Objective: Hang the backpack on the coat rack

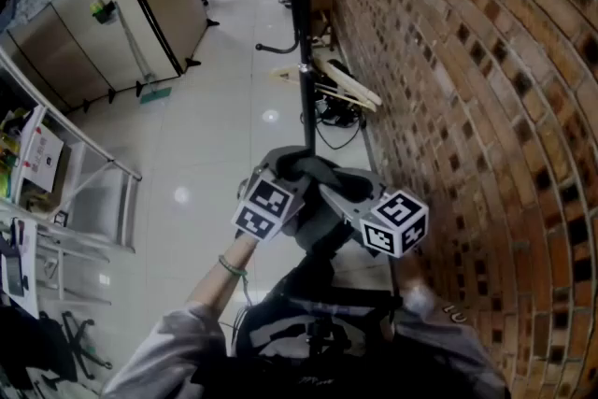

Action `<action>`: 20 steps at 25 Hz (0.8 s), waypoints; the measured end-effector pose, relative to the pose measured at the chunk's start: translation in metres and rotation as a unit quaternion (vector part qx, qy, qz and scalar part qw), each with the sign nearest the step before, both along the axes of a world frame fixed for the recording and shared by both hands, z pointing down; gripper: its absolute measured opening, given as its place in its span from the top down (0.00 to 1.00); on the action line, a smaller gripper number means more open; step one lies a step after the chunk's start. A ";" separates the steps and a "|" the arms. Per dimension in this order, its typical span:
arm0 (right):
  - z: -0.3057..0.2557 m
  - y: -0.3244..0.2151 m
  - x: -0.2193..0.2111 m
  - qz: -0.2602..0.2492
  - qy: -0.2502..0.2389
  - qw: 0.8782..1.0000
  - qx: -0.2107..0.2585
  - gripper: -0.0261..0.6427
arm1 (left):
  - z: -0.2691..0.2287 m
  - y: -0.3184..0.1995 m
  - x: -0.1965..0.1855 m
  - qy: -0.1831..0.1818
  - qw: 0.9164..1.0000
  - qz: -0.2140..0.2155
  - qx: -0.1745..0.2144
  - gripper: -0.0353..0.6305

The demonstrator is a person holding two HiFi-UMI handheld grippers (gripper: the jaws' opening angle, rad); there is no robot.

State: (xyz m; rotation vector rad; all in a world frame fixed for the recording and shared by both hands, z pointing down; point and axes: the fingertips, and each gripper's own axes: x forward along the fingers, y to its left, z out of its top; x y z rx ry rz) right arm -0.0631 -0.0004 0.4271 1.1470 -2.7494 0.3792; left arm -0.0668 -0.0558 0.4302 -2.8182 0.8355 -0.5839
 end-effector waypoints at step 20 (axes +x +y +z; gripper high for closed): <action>-0.036 -0.158 0.046 -0.033 0.006 0.999 0.031 0.78 | -0.040 -0.157 0.047 0.005 0.999 -0.008 0.043 0.82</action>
